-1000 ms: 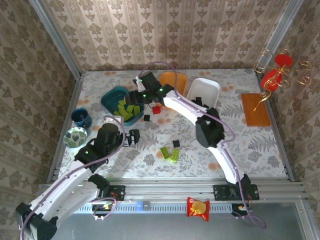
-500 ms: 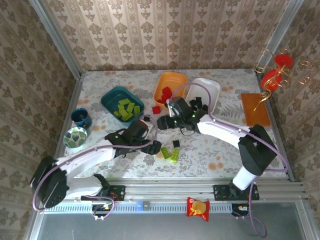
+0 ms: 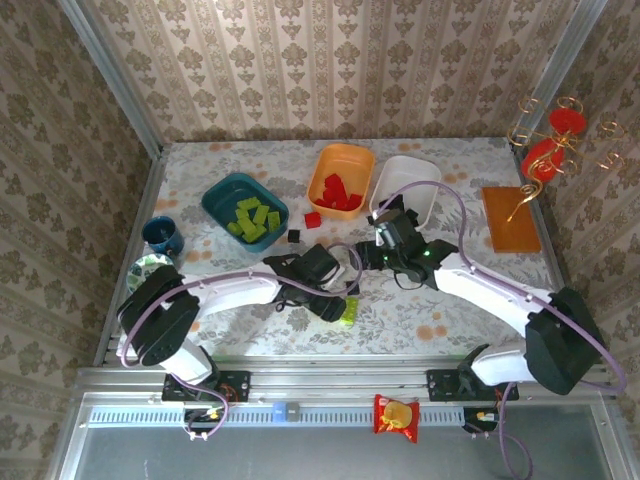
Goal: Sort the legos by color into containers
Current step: Pick up the lego from the middle-left of the table.
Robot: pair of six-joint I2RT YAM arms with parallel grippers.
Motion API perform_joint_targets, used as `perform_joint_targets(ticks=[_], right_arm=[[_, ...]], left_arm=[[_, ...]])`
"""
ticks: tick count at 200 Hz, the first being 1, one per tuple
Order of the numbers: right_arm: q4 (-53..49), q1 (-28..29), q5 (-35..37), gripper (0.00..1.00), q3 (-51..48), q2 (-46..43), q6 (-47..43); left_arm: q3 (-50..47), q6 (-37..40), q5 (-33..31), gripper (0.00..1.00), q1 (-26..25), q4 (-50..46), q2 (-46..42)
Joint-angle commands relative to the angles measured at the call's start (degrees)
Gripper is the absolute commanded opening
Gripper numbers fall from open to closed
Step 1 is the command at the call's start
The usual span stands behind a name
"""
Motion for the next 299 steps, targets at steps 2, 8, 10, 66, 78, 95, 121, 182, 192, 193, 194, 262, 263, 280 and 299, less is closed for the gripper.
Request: perform_joint_targets(ticks=[2,8,10,66,78,95,121,182,192,193,194,262,263,280,299], right_arm=[[-0.7,-1.6,1.9,0.72,-1.3,-2.8,0.4],[-0.5,-1.9,1.7,0.73,-1.4,-3.1,0.4],[-0.5,-2.0,1.6,0.73,-1.4,-3.2,0.4],[0.5,-2.5,-0.1,0.73,-1.0,-2.9,1.0],[0.7,-2.5,-0.3,0.73,-0.9,-2.9,1.1],[0.8,-2.5,-0.5,0.73,-0.8,-2.9,1.0],[0.8,-2.5,-0.6,0.73,-0.8,-2.9,1.0],[-0.1,-2.5,-0.3,0.73,-1.8,-5.1,1.1],[-0.2,-2.5,-0.2,0.73,-2.1,-5.8,1.1],[-0.3,-2.6,-0.2,0.73,-2.1,-5.9,1.1],[-0.3,-2.6,-0.2,0.73,-2.1,-6.0,1.1],[0.3,-2.8,-0.7,0.73,-1.6,-6.3,1.6],[0.3,-2.8,-0.7,0.73,-1.6,-6.3,1.7],[0.4,-2.7,-0.8,0.73,-1.4,-5.9,1.8],[0.5,-2.7,-0.9,0.73,-1.5,-6.0,2.1]], left_arm=[[-0.9,-0.5,-2.7,0.71,1.4,-4.0,0.8],[-1.5,-0.9,-3.0,0.68,2.0,-4.2,0.8],[-1.7,-1.1,-3.1,0.67,2.4,-4.2,0.8],[-4.1,-2.2,-7.3,0.61,8.1,-7.0,-6.7],[-3.8,-2.3,-7.2,0.65,8.9,-7.7,-8.1],[-2.8,-2.3,-4.9,0.75,8.5,-7.4,-10.1],[-0.3,-2.8,-3.2,0.9,4.8,-5.8,-9.3],[2.2,-4.6,-7.4,0.82,3.7,-5.2,2.8],[1.5,-4.9,-7.6,0.77,4.3,-5.1,3.0],[1.5,-4.9,-7.5,0.76,4.4,-5.0,3.0],[1.4,-4.9,-7.5,0.75,4.5,-5.0,2.9],[-2.6,-6.0,-4.6,0.39,7.3,-2.0,-1.7],[-2.7,-6.1,-4.6,0.39,7.3,-2.0,-1.9],[-3.6,-6.9,-3.5,0.32,8.7,-1.0,-4.1],[-4.1,-7.9,-3.1,0.29,11.0,0.0,-7.6]])
